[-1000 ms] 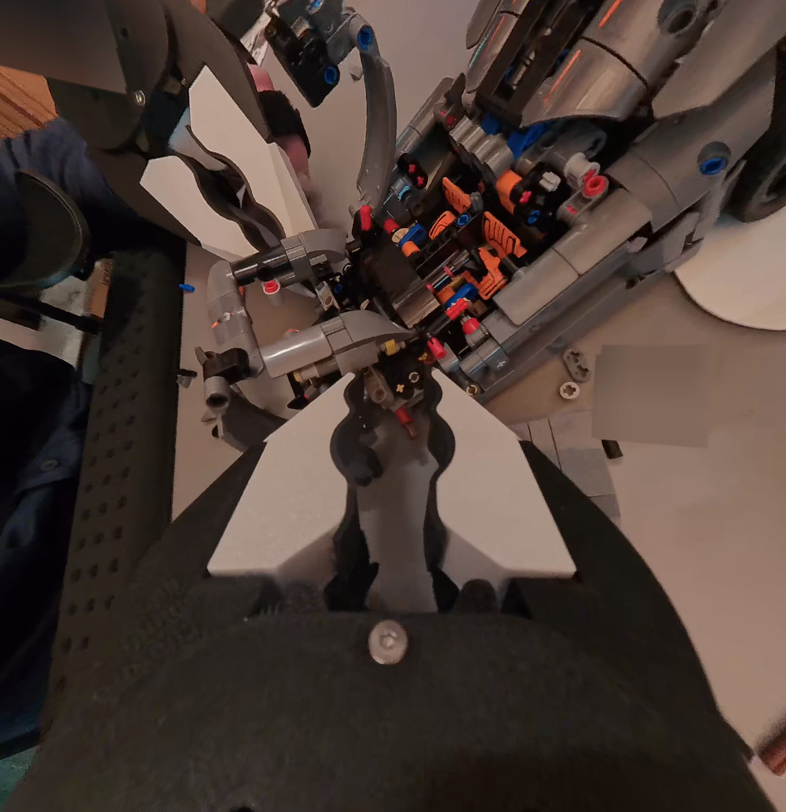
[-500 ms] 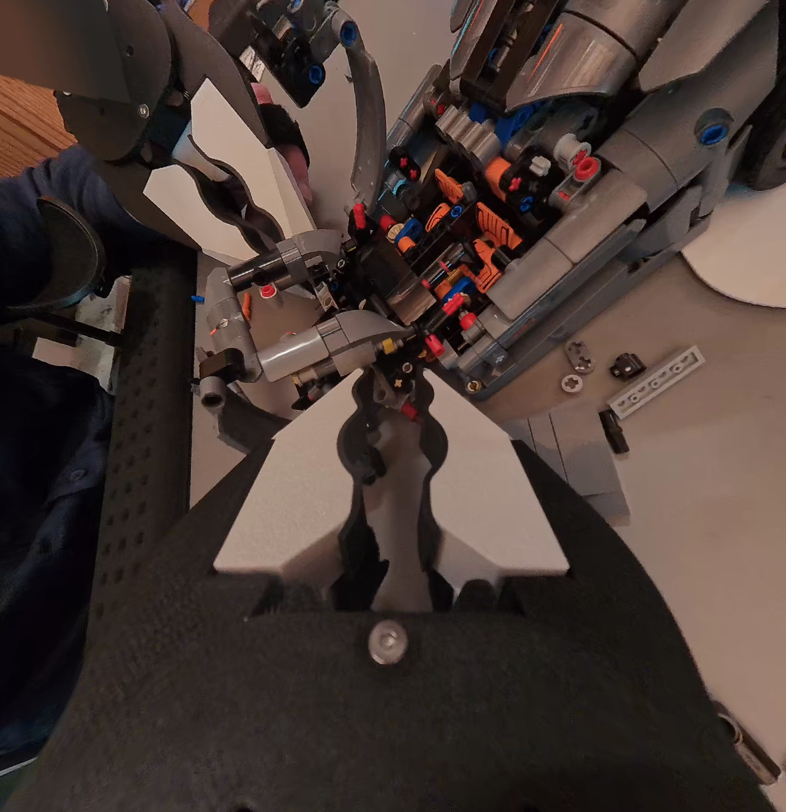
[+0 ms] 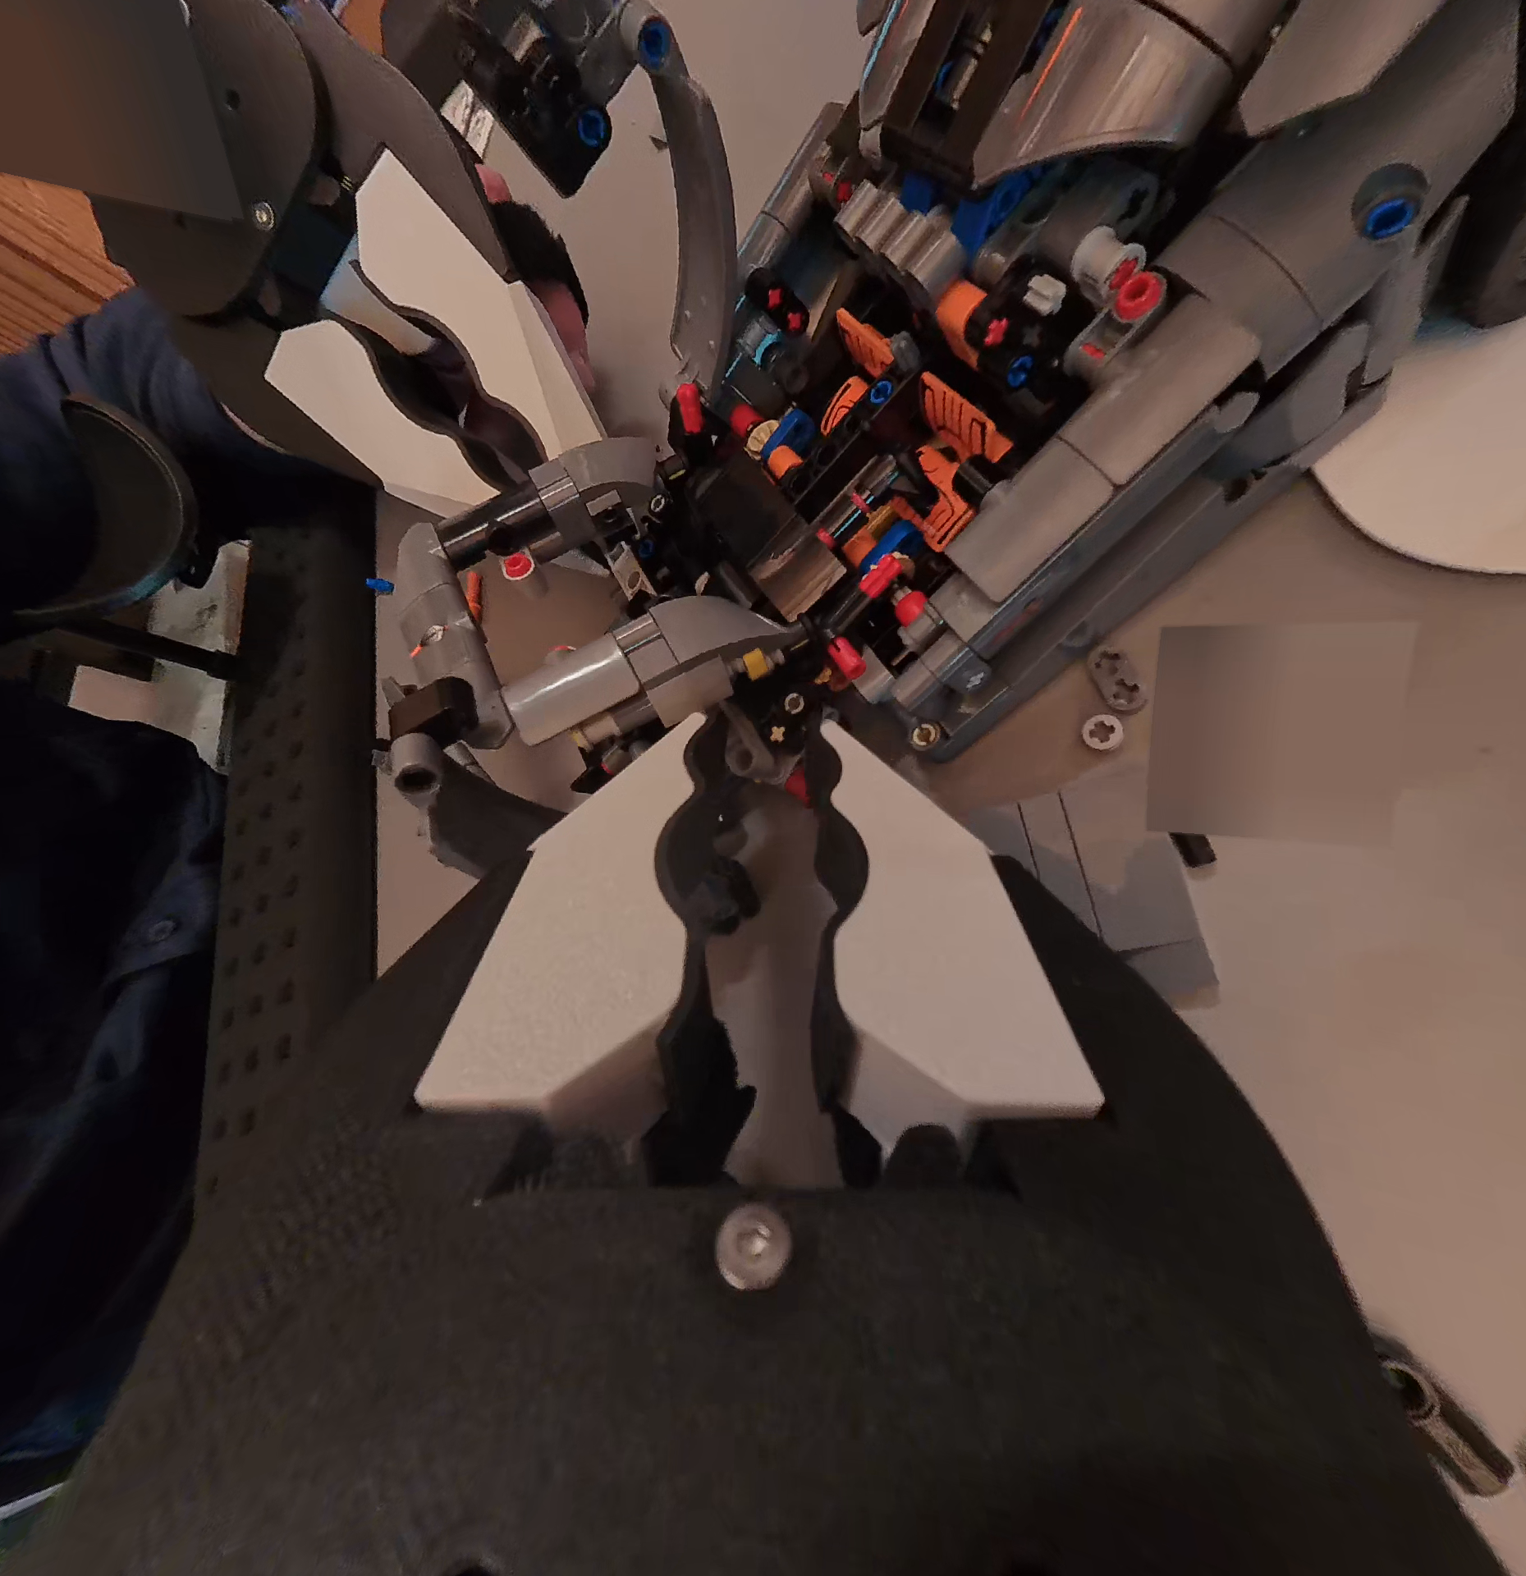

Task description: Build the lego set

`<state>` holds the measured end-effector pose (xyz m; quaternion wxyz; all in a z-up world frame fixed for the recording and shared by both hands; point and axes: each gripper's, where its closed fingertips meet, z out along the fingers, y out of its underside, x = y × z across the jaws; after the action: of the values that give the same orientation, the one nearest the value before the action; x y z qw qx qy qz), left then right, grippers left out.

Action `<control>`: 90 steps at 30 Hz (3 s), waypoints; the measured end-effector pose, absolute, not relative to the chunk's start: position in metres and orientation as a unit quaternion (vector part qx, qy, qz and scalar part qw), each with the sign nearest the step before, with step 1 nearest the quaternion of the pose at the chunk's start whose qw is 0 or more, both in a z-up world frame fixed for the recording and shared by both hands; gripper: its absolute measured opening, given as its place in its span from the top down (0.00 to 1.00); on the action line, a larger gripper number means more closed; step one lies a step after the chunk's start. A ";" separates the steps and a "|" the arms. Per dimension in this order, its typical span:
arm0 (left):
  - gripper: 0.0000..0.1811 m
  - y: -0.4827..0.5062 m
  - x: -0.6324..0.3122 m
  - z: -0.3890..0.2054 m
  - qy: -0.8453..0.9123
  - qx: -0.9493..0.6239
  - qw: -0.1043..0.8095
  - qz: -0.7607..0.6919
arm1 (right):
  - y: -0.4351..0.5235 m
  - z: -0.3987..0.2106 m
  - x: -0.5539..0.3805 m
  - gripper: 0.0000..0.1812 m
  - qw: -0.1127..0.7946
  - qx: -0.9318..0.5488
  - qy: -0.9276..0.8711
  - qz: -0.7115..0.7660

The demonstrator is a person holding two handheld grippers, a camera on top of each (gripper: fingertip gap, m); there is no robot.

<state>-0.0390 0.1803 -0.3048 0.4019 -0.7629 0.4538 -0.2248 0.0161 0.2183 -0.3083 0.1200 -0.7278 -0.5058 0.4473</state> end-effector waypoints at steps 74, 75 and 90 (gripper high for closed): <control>0.98 0.128 -0.064 -0.298 0.615 -0.640 0.365 -0.282 | 0.151 -0.308 0.004 0.97 0.157 -0.677 -0.601 0.396; 0.98 0.128 -0.063 -0.299 0.619 -0.638 0.370 -0.271 | 0.151 -0.308 0.004 0.97 0.159 -0.675 -0.602 0.395; 0.97 0.134 -0.060 -0.306 0.631 -0.637 0.388 -0.212 | 0.157 -0.315 0.005 0.99 0.165 -0.686 -0.601 0.374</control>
<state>-0.0599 0.1344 -0.3061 0.3885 -0.6370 0.6313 -0.2119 0.0050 0.1565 -0.3148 0.1650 -0.6862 -0.6015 0.3743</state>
